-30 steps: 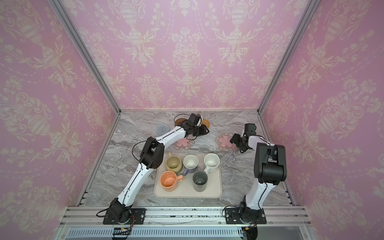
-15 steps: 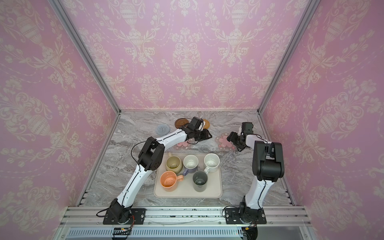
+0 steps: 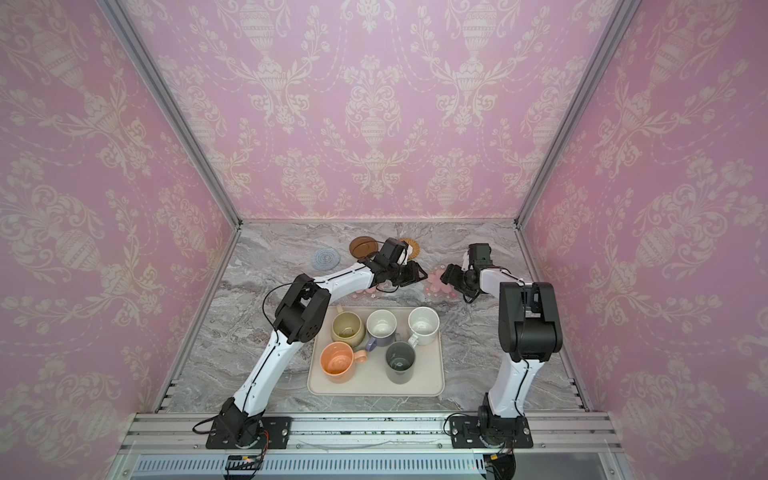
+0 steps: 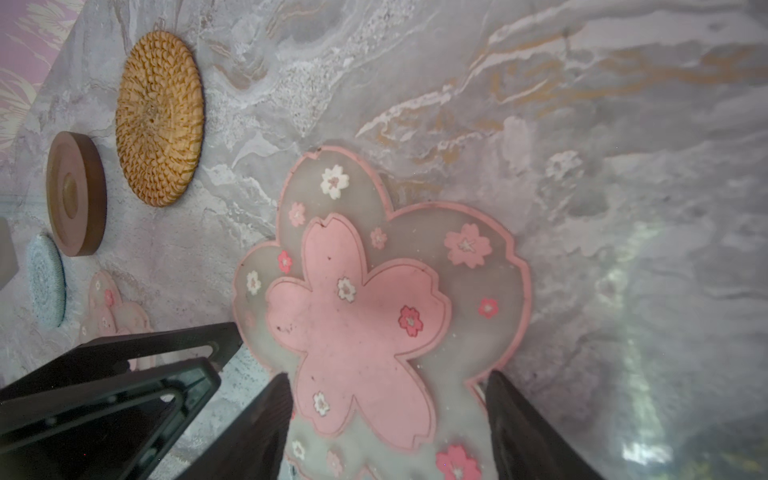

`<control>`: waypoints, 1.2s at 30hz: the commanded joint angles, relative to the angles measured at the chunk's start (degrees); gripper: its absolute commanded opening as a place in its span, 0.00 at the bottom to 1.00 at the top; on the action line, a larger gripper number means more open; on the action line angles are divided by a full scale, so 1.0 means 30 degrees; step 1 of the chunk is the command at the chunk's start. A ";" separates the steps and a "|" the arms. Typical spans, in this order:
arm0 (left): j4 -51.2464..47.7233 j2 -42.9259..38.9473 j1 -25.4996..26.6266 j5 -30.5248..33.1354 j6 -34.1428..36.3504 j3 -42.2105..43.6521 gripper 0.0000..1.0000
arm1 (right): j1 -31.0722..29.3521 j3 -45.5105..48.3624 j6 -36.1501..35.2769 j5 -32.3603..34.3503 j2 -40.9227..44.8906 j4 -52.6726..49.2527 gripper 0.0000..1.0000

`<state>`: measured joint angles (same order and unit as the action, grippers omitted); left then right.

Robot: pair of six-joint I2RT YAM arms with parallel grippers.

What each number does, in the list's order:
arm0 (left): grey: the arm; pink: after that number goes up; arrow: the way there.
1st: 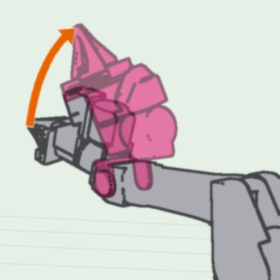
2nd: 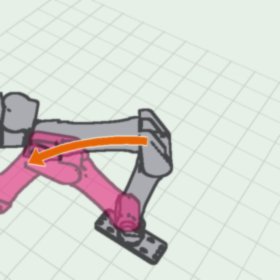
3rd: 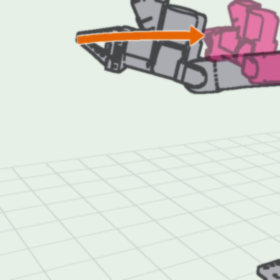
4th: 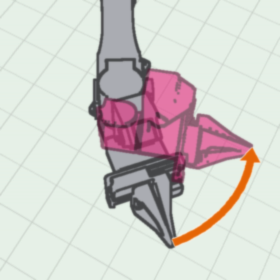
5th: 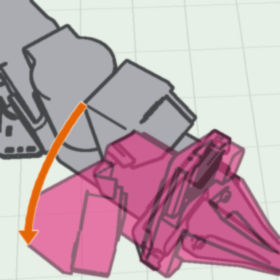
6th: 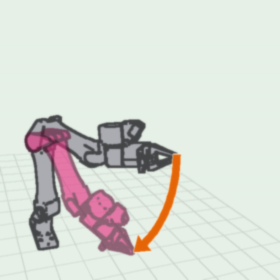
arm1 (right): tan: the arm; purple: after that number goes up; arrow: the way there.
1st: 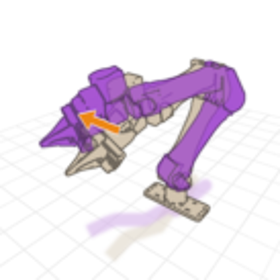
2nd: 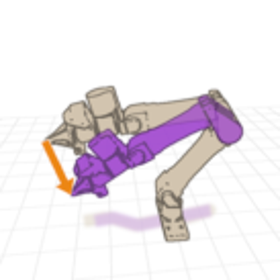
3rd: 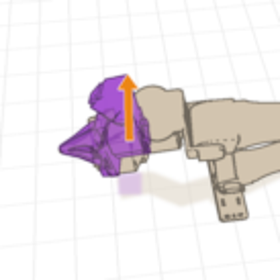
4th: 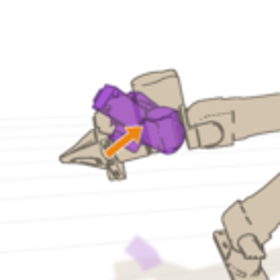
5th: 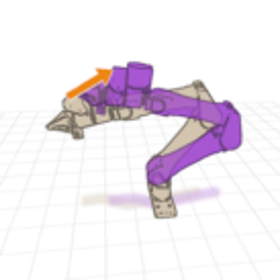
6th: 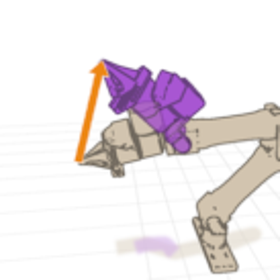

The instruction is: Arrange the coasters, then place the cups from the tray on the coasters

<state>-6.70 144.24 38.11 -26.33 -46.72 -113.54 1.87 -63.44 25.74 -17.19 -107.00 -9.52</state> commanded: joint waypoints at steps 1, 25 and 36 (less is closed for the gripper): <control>-0.0395 -0.0898 0.0130 0.0039 -0.0232 0.1606 0.46 | -0.0607 -0.0219 0.0642 -0.0359 -0.0661 -0.0782 0.75; 0.2057 -0.4553 -0.0622 0.0585 -0.0335 0.8010 0.46 | -0.4480 -0.0679 0.2142 -0.0142 -0.0976 -0.0604 0.75; 0.2319 -0.5249 -0.0761 0.0633 -0.0244 0.9133 0.46 | -0.5076 -0.1118 0.2310 0.0241 -0.1202 -0.0859 0.75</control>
<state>2.04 129.40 35.35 -24.71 -47.09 -87.88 -11.20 -65.89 31.33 -12.97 -108.51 -9.76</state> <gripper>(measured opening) 0.459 0.749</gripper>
